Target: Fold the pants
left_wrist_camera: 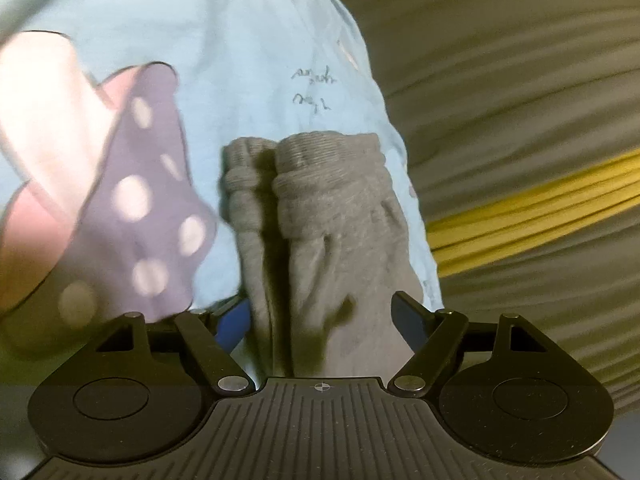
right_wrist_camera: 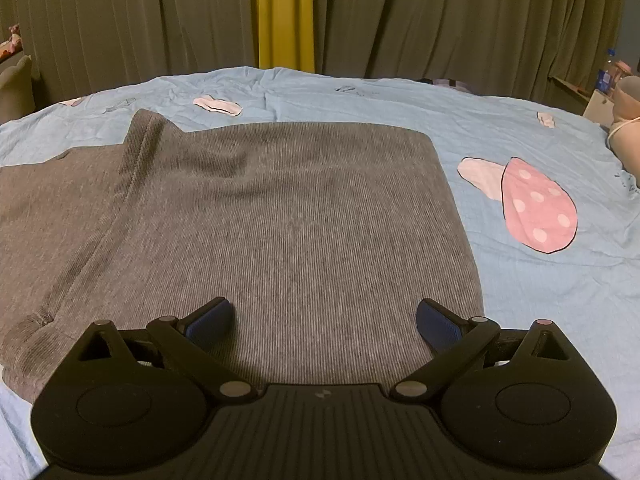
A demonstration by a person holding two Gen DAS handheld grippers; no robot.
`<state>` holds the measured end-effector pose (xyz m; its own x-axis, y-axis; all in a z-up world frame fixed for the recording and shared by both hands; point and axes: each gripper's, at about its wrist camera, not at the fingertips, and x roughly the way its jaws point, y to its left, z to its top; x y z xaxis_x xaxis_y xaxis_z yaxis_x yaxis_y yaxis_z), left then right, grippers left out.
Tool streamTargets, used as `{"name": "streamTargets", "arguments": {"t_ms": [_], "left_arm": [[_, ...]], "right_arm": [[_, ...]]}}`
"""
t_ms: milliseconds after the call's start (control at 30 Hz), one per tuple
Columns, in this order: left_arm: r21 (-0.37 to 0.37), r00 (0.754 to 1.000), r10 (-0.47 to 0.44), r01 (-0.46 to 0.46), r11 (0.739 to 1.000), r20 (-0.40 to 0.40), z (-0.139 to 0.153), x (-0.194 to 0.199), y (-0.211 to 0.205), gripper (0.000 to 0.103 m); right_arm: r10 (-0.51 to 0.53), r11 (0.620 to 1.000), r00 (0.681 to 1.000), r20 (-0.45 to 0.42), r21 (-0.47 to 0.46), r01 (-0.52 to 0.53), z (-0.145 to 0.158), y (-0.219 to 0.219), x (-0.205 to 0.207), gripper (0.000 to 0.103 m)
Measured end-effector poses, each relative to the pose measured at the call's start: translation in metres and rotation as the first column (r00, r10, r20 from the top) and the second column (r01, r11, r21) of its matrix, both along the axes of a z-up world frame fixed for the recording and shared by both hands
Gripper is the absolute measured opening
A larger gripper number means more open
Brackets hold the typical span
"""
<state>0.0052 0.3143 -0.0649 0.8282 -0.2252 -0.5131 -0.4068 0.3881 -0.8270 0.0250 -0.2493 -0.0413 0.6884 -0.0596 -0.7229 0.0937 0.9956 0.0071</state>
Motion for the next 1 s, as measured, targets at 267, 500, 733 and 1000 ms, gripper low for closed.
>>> {"name": "streamTargets", "arguments": {"t_ms": [267, 500, 733, 1000], "left_arm": [[0.175, 0.999, -0.015, 0.01, 0.984, 0.03, 0.018, 0.013, -0.011, 0.023], [0.153, 0.999, 0.007, -0.002, 0.988, -0.035, 0.017, 0.029, -0.015, 0.039], [0.618, 0.98, -0.178, 0.087, 0.782, 0.087, 0.114, 0.026, -0.097, 0.017], [0.845, 0.738, -0.645, 0.208, 0.493, 0.195, 0.191, -0.002, -0.288, 0.018]], "right_arm": [[-0.001, 1.0, 1.0, 0.0, 0.002, 0.001, 0.0, 0.0, 0.0, 0.099], [-0.005, 1.0, 1.0, -0.002, 0.009, 0.005, 0.002, -0.002, 0.0, 0.099], [-0.152, 0.98, 0.985, 0.087, 0.139, 0.139, 0.025, -0.036, -0.014, 0.099], [-0.311, 0.925, 0.934, 0.174, 0.28, 0.256, 0.041, -0.08, -0.033, 0.099]]}}
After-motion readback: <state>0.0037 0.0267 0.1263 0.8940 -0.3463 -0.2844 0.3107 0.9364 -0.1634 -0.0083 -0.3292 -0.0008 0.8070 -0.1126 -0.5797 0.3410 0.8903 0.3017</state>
